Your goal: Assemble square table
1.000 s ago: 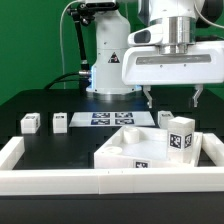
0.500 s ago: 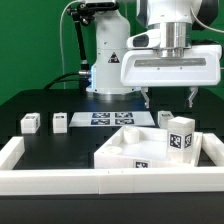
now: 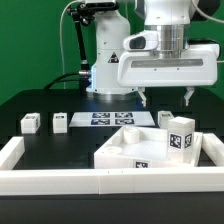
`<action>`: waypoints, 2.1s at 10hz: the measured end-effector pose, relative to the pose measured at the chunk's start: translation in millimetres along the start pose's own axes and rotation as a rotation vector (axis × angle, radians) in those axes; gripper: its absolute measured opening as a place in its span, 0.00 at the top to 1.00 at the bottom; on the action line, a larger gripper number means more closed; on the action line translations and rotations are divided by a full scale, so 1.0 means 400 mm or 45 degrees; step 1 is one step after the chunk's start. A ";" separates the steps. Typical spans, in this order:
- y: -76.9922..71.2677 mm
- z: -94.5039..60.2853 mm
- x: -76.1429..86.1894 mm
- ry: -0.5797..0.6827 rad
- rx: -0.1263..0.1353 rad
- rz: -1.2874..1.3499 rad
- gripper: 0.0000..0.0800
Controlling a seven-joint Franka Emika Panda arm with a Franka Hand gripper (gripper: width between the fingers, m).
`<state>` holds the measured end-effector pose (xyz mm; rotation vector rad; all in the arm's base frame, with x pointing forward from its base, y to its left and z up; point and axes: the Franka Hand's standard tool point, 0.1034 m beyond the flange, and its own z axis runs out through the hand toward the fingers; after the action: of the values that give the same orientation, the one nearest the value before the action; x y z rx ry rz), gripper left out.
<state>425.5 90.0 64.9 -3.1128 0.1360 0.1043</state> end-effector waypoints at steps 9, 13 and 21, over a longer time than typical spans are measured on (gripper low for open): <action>-0.003 0.014 -0.015 -0.450 0.051 -0.010 0.19; 0.001 0.015 -0.017 -0.447 0.047 -0.009 0.19; -0.011 0.083 -0.098 -0.439 0.025 -0.077 0.19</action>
Offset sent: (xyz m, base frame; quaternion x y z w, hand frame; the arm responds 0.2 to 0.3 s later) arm -0.0036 0.0022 -0.0049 0.0136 -0.1255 0.0018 0.9920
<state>384.6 98.5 34.6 -3.0170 0.0350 0.6270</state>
